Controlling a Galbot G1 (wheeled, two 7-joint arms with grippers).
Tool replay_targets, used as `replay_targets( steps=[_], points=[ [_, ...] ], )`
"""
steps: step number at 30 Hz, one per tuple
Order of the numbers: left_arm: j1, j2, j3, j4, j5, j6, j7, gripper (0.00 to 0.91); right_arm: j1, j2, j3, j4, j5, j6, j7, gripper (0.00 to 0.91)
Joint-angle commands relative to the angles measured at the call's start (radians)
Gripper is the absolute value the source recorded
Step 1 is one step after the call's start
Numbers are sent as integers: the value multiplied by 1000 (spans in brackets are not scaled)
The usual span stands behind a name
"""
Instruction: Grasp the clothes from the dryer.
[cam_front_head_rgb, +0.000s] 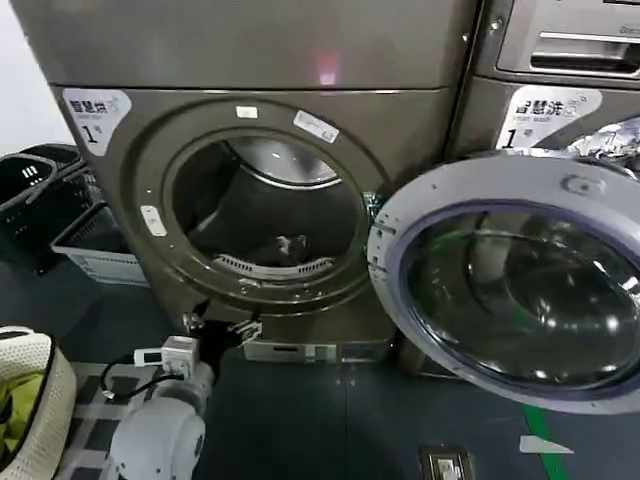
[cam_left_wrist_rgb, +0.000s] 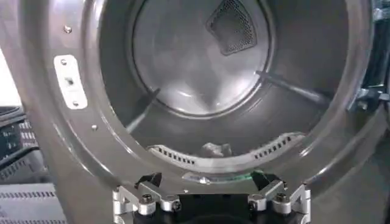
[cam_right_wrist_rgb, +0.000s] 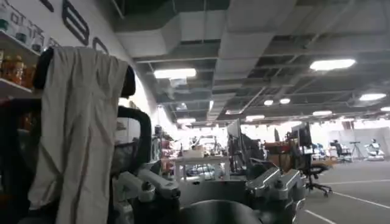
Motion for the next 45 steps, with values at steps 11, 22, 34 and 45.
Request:
replay_targets(
  steps=[11,22,34,45],
  points=[
    [-1,-3,1,8,-2,49,-2,907,7,4,-6,3,-3,1,1,907],
    [5,-2,-1,4,-1,49,-2,907,4,9,-6,1,-3,5,0,907],
    [-37,7,7,37,6,49,-6,907,4,10,-8,-1,-2,25,2,907],
    [-192,6,55,231,21,47,-7,907,5,8,-14,-5,1,34,-2,907]
  ],
)
